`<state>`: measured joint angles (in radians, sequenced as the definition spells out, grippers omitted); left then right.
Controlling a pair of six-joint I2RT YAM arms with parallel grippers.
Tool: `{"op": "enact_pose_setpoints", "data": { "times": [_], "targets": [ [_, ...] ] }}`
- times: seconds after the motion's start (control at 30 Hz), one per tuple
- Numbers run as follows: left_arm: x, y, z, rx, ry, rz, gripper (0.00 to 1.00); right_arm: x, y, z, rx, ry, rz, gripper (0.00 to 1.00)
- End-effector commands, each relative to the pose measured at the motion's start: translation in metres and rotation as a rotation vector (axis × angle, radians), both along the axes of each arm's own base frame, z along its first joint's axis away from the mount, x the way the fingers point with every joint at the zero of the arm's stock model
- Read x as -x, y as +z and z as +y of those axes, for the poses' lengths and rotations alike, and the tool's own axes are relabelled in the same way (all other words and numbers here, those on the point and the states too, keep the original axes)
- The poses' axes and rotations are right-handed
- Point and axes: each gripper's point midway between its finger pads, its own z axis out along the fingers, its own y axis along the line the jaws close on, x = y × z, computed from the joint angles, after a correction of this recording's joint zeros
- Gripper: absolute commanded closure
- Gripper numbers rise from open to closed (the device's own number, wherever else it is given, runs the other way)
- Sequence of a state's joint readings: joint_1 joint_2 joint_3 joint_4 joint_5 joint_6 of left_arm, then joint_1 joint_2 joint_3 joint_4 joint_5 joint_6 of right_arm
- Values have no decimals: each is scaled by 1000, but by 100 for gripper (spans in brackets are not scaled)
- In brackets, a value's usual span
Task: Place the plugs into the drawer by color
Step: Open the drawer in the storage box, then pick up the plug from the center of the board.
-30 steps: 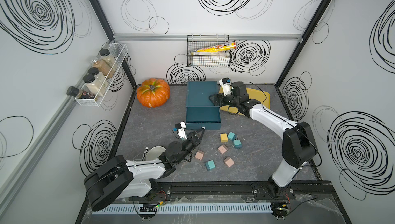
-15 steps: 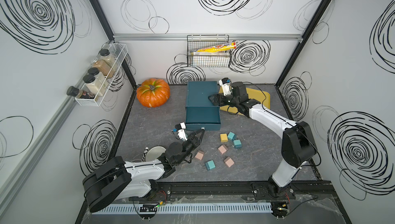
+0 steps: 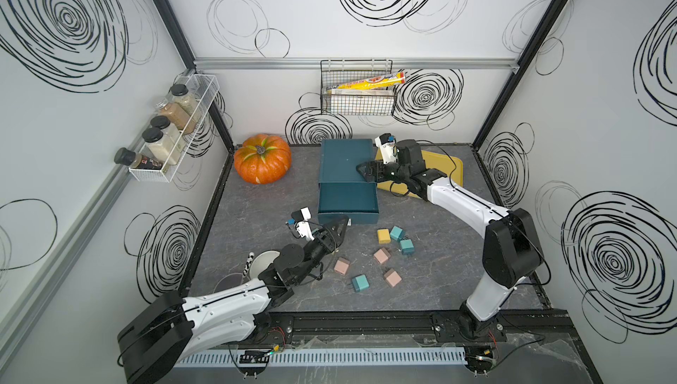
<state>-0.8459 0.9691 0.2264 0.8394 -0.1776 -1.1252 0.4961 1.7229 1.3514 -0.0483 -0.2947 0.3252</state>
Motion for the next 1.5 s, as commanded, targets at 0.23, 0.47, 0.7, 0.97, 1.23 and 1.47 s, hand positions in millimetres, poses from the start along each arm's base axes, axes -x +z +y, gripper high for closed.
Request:
{"op": "enact_pose_setpoints", "data": {
  "times": [0.23, 0.47, 0.7, 0.97, 1.23, 1.47],
  "targets": [
    [7, 0, 9, -441, -110, -112, 1, 45, 56, -63, 93, -126, -63, 10],
    [25, -11, 6, -482, -201, -175, 1, 128, -16, -120, 168, -217, 98, 15],
    [32, 2, 15, -503, -184, -230, 1, 204, -114, -118, 177, -124, 295, 26],
    [34, -1, 11, -489, -209, -242, 1, 261, -168, -106, 256, -88, 374, 27],
    [35, 0, 9, -488, -219, -243, 1, 282, -192, -87, 389, 19, 358, 23],
    [33, -1, 10, -491, -212, -236, 1, 285, -199, -83, 470, 23, 334, 23]
  ]
}}
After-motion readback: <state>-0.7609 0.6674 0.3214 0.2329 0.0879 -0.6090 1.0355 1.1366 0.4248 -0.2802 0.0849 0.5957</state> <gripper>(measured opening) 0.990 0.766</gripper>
